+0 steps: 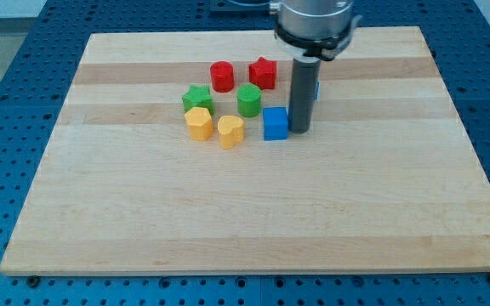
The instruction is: Move your hand right to the green circle
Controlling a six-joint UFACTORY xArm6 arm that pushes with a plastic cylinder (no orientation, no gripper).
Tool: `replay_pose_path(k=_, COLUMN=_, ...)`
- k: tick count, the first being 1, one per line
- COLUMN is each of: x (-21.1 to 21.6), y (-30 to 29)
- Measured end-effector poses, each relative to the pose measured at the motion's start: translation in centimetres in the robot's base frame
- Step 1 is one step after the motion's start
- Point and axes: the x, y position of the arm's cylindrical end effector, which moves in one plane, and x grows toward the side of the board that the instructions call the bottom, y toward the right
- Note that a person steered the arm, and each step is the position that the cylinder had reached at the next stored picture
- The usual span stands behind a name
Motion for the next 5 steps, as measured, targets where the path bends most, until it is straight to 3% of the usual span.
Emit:
replay_pose_path(k=2, x=0.0, y=-1.9)
replay_pose_path(k=5, x=-2.6, y=2.9)
